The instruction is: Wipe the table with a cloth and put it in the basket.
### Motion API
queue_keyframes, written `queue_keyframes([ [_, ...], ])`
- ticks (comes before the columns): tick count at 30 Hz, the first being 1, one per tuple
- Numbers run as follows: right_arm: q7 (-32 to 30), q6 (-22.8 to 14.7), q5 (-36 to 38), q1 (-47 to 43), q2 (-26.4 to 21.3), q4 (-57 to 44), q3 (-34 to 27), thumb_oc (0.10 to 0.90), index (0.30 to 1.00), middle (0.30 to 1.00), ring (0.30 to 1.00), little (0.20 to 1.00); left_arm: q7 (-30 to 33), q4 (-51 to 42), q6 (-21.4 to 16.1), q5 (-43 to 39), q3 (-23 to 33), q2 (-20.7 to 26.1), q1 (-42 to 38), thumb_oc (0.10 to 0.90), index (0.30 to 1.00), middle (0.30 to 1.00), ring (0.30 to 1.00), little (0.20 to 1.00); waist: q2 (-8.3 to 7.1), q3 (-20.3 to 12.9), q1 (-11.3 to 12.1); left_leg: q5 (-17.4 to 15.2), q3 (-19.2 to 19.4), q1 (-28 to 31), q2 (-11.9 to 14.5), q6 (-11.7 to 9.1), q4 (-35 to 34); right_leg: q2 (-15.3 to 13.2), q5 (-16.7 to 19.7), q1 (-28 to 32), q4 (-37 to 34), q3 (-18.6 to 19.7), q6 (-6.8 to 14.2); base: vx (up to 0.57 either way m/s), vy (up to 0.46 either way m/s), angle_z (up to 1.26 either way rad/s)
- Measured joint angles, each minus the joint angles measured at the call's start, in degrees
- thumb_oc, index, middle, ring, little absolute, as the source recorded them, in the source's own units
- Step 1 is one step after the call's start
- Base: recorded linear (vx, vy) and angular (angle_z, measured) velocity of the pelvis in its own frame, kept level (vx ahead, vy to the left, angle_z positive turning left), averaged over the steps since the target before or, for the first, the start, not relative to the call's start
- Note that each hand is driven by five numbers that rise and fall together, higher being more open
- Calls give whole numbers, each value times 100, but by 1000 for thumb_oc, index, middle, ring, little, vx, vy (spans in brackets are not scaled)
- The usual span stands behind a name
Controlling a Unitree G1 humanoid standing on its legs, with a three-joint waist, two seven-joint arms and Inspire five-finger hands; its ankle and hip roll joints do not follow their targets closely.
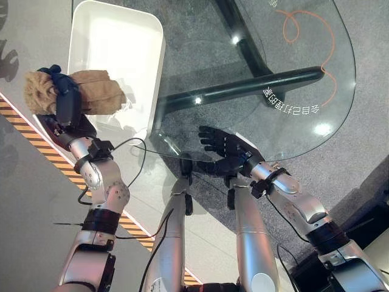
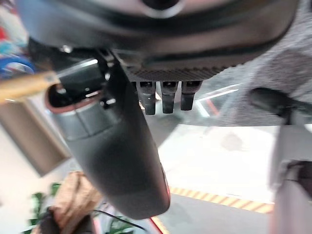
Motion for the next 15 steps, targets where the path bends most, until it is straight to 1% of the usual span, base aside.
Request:
queue_keyframes([
  [2, 0, 38, 142, -113, -115, 44, 106, 800, 900, 900, 900, 900, 608, 332, 126, 424, -43, 226, -282, 100, 300, 300, 300, 200, 0, 0, 0, 1, -2, -96, 2, -1, 7, 2, 0, -89, -1, -4, 0, 14, 70, 0],
  [3, -1, 39, 189, -115, -137, 45, 113, 800, 900, 900, 900, 900, 719, 381, 185, 532, -56, 275, -337, 100, 300, 300, 300, 200, 0, 0, 0, 1, -4, -121, 1, -2, 11, 2, 0, -109, -1, -5, 0, 10, 75, 2],
  [4, -1, 40, 238, -152, -186, 53, 123, 800, 900, 900, 900, 900, 954, 554, 325, 833, -118, 390, -494, 100, 300, 300, 300, 200, -1, 0, 2, 3, -12, -166, 1, -3, 15, 0, 1, -146, -1, -10, 0, 8, 72, 2],
  [6, -2, 38, 347, -257, -242, 139, 169, 800, 900, 900, 900, 900, 1195, 861, 585, 1213, -291, 549, -731, 100, 300, 300, 300, 200, -2, 0, -3, 3, -14, -186, 2, -3, 16, -4, 1, -158, -15, -9, 1, 9, 69, 1],
  [7, -3, 32, 408, -335, -266, 153, 169, 800, 900, 900, 900, 900, 1280, 1014, 847, 1482, -444, 698, -877, 100, 300, 300, 300, 200, -5, -2, -22, 3, -16, -229, 4, -3, 19, -5, 2, -190, -24, -12, 1, 7, 50, 0],
  [8, -3, 20, 436, -372, -290, 153, 169, 800, 900, 900, 900, 900, 1313, 1119, 986, 1666, -545, 780, -977, 100, 300, 300, 300, 200, -6, -2, -24, 3, -17, -262, 10, -3, 21, -5, 3, -221, -25, -13, 4, 8, 55, 1],
  [9, -3, 19, 458, -450, -335, 150, 178, 800, 900, 900, 900, 900, 1302, 1262, 1290, 1941, -731, 919, -1143, 100, 300, 300, 300, 200, -6, -2, -38, 3, -22, -338, 11, -3, 37, -5, 7, -290, -24, -18, 7, 9, 51, 0],
  [11, -3, 17, 507, -564, -408, 162, 203, 800, 900, 900, 900, 900, 1243, 1411, 1724, 2221, -985, 1045, -1361, 100, 300, 300, 300, 200, -7, -2, -99, 2, -29, -477, 11, -4, 112, 0, 12, -381, -25, -30, 14, 5, 46, 1],
  [12, -3, 17, 534, -599, -415, 172, 220, 800, 900, 900, 900, 900, 1185, 1501, 1863, 2279, -1073, 1083, -1427, 100, 300, 300, 300, 200, -9, -2, -132, 2, -42, -499, 11, -4, 113, -2, 13, -395, -28, -35, 16, -3, 21, 3],
  [13, -3, 7, 589, -641, -419, 172, 240, 800, 900, 900, 900, 900, 1092, 1608, 2091, 2286, -1202, 1120, -1515, 100, 300, 300, 300, 200, -21, -2, -194, 2, -52, -545, 6, -4, 125, -4, 15, -430, -36, -38, 19, 0, 0, 0],
  [15, -3, -12, 671, -702, -435, 179, 305, 800, 900, 900, 900, 900, 975, 1773, 2399, 2316, -1363, 1120, -1664, 100, 300, 300, 300, 200, -68, -5, -288, 2, -53, -611, 7, -4, 127, -4, 23, -485, -52, -37, 31, 0, 0, 0],
])
